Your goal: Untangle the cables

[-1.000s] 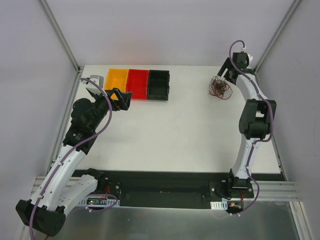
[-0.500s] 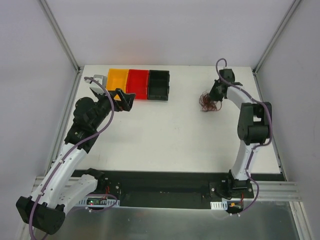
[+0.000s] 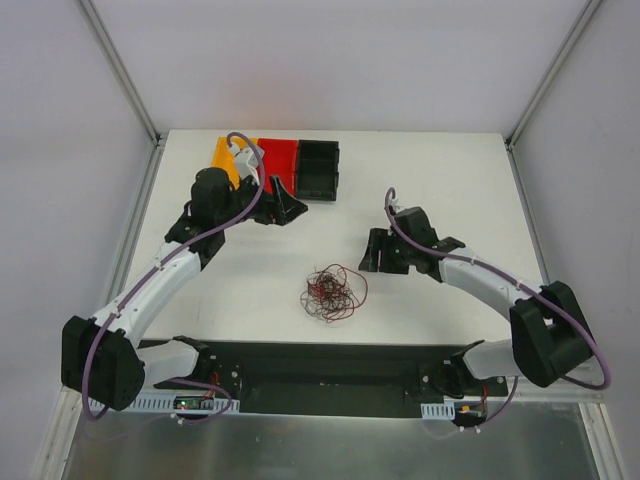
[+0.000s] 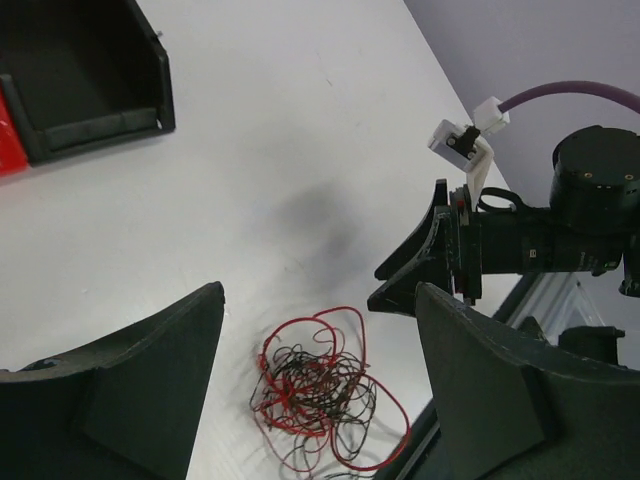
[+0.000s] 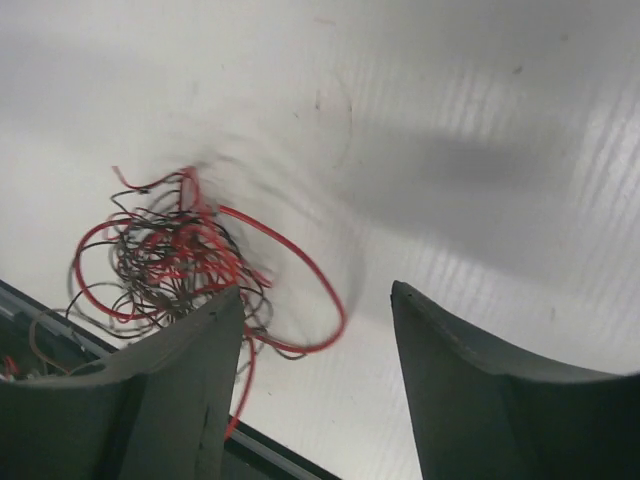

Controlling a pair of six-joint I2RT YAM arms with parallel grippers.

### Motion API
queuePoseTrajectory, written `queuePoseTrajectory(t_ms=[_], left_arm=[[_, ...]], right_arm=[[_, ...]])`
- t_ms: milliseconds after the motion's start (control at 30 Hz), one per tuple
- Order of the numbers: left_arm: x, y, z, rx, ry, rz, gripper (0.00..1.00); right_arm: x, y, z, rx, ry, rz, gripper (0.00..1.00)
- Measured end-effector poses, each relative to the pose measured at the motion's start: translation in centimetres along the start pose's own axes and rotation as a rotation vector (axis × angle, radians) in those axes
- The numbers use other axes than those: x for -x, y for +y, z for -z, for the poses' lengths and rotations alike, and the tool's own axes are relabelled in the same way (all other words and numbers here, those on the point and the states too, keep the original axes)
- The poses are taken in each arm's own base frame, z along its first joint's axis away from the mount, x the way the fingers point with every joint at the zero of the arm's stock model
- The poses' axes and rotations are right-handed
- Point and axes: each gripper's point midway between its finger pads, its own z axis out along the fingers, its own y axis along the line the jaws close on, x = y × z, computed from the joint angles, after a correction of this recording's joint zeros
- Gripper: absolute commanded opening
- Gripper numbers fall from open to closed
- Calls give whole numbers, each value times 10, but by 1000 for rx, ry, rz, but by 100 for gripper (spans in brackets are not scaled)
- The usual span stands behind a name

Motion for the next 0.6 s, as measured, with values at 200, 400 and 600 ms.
queuePoseTrajectory(t_ms=[200, 400, 600], left_arm=[[-31, -12, -9, -64, 130, 92, 76], [-52, -18, -10, -121, 229, 139, 84], [-111, -2, -28, -84, 452, 216, 72]], right_arm=[[-18, -4, 18, 32, -20, -11, 64], [-25, -9, 18, 29, -33, 1, 61], [-36, -13, -17, 17, 76, 18, 55]])
